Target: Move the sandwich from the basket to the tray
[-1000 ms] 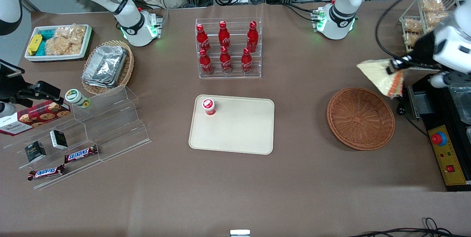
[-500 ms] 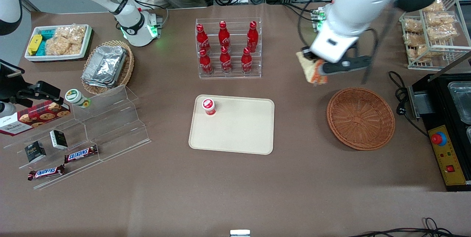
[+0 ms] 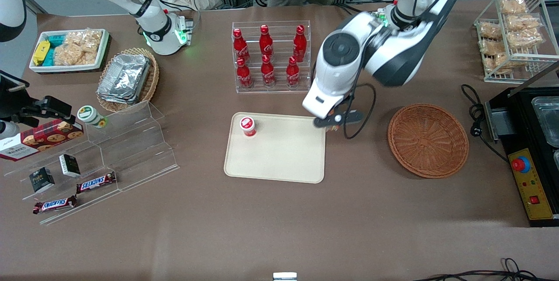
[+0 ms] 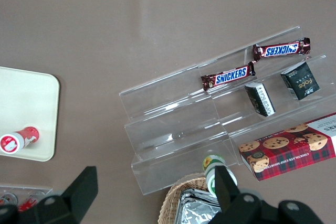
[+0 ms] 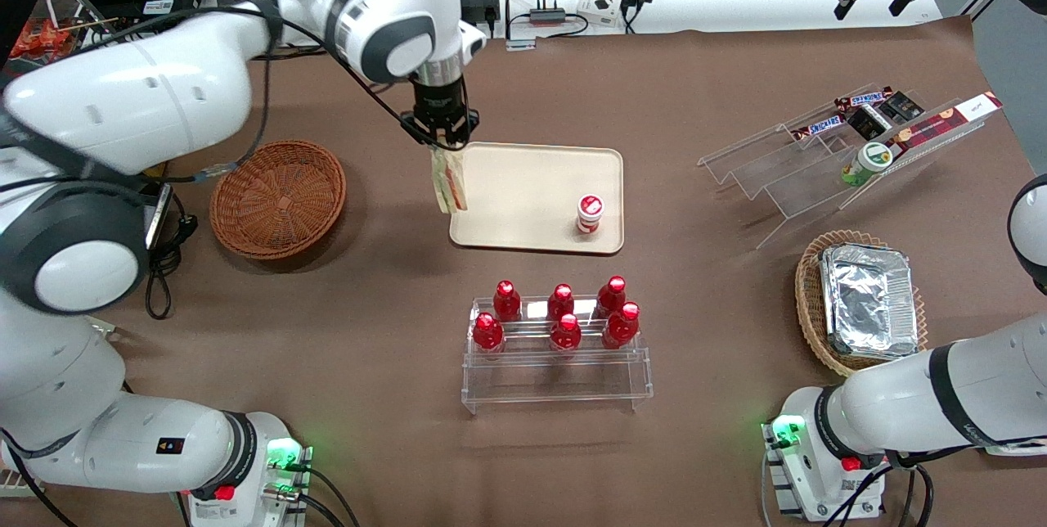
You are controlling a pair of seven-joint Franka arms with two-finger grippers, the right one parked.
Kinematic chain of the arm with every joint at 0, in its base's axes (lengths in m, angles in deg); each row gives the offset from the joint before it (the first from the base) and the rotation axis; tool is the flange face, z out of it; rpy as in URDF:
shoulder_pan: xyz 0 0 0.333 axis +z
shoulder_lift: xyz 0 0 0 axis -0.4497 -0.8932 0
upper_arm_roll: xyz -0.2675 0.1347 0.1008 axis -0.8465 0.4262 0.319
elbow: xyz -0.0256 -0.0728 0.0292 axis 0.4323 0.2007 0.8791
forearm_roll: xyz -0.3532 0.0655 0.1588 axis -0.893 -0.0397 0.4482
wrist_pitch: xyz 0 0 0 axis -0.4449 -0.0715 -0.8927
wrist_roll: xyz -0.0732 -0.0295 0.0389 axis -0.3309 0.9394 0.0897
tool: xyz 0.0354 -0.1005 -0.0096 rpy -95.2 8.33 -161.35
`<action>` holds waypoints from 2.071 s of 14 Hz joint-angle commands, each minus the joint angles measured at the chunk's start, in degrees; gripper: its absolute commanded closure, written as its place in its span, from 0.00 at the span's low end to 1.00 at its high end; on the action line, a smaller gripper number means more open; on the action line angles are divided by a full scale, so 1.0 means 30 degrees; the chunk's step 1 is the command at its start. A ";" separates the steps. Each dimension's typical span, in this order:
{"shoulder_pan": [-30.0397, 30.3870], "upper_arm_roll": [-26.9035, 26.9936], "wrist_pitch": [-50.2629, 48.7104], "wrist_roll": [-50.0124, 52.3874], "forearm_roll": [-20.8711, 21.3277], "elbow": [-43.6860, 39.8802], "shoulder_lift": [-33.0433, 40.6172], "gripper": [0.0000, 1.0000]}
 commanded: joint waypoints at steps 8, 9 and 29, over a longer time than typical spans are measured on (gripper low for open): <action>-0.1302 -0.0054 0.2527 0.2673 0.5599 -0.4520 -0.7701 0.52; -0.1302 -0.0054 0.2674 0.2760 0.5601 -0.4551 -0.7732 0.01; -0.0980 1.0133 -0.3327 -0.5719 -0.3711 -0.1799 0.5535 0.00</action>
